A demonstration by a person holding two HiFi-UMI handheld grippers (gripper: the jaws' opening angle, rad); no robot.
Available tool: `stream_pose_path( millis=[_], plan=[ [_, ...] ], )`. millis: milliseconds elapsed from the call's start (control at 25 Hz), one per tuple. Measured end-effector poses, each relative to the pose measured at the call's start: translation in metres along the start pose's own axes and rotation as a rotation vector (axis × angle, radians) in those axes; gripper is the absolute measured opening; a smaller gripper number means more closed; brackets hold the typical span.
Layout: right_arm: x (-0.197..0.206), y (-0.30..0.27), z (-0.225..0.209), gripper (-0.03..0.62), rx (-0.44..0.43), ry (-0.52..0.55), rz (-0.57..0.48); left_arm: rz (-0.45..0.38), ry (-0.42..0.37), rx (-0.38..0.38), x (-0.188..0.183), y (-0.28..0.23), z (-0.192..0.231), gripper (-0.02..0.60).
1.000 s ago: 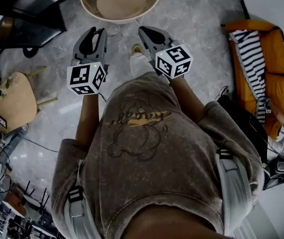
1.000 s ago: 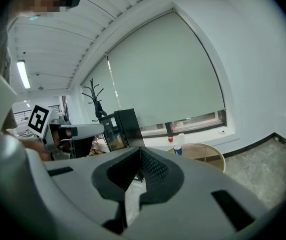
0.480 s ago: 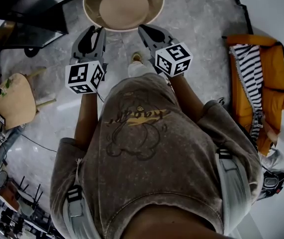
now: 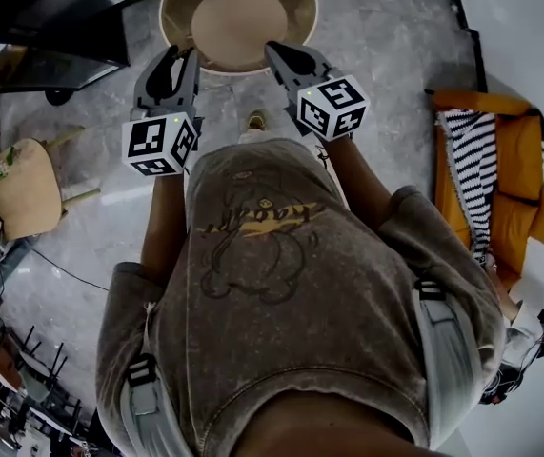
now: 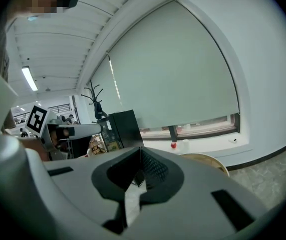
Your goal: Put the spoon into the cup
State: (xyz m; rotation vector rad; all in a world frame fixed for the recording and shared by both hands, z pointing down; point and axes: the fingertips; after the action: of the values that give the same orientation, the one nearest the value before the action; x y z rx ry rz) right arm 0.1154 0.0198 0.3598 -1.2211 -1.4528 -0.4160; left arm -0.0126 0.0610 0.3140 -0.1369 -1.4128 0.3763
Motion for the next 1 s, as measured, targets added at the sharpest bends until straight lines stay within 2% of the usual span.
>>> stream_pose_path(
  millis=[440, 640, 1000],
  plan=[
    [-0.013, -0.034, -0.023, 0.020, -0.017, 0.001, 0.029, -0.009, 0.010, -0.011, -0.014, -0.037, 0.022, 0.133],
    [-0.018, -0.051, -0.036, 0.020, 0.017, -0.011, 0.034, -0.015, 0.006, 0.018, -0.023, -0.061, 0.040, 0.133],
    [-0.031, -0.094, -0.056, 0.020, 0.057, -0.045, 0.052, 0.025, -0.015, 0.089, -0.038, -0.104, 0.072, 0.133]
  ],
)
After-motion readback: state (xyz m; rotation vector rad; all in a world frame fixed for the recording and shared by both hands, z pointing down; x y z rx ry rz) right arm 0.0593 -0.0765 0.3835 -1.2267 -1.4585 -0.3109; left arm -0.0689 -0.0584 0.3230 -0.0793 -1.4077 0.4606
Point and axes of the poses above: the fingertips, and each gripper's own axes: y backward along the fingers, z to its left, x out of its underside, and after that the axes turned 6 degrees about z, right-handed
